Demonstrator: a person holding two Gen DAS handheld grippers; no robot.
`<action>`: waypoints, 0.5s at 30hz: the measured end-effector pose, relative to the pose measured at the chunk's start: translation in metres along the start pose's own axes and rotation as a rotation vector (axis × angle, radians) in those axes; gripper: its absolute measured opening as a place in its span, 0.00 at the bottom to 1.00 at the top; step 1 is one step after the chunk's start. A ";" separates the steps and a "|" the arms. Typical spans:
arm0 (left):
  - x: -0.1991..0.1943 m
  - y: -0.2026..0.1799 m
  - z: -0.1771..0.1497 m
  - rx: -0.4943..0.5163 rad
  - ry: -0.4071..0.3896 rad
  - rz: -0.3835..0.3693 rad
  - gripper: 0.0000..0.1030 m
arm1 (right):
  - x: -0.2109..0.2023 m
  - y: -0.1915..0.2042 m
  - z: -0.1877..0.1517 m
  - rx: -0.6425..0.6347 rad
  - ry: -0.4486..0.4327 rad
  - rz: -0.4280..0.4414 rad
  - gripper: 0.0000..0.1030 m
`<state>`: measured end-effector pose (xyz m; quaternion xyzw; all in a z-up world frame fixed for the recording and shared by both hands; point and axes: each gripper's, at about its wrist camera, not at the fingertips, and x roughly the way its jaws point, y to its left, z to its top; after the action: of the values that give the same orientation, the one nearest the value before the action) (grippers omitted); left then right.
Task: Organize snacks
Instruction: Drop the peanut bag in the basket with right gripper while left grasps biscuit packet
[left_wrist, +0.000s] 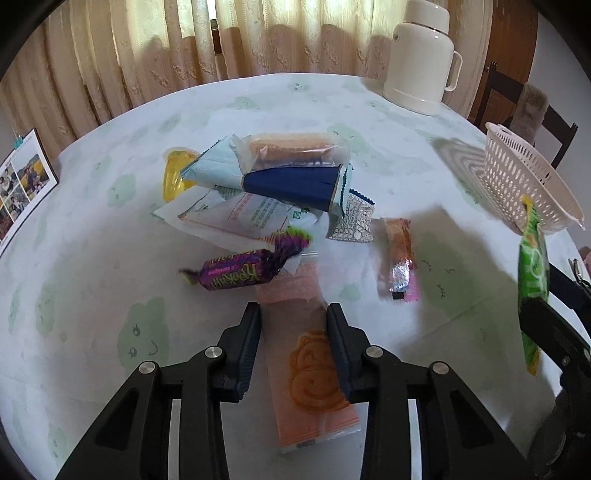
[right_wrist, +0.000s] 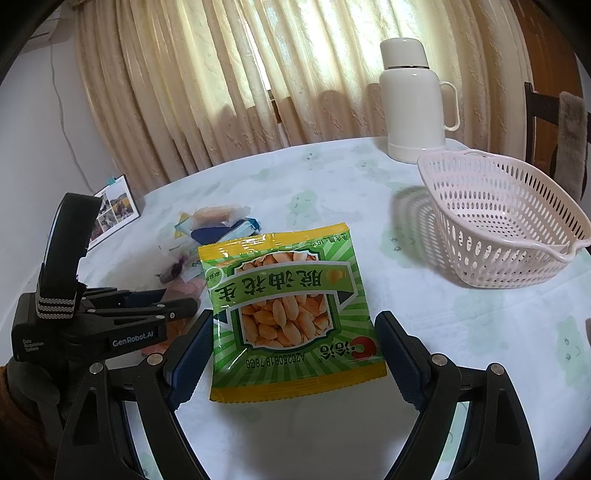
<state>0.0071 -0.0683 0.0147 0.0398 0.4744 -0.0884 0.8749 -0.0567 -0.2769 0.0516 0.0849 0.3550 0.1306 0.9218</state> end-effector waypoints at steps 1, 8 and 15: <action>-0.002 0.001 -0.002 -0.003 -0.001 -0.006 0.32 | 0.000 0.000 0.000 0.000 0.000 0.000 0.83; -0.024 0.004 -0.012 -0.018 -0.025 -0.047 0.32 | -0.002 -0.001 0.000 0.000 -0.008 0.002 0.83; -0.054 -0.001 -0.016 0.000 -0.081 -0.087 0.32 | -0.005 -0.001 0.000 0.003 -0.024 0.007 0.83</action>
<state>-0.0346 -0.0608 0.0512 0.0157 0.4397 -0.1278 0.8889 -0.0598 -0.2797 0.0545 0.0892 0.3439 0.1320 0.9254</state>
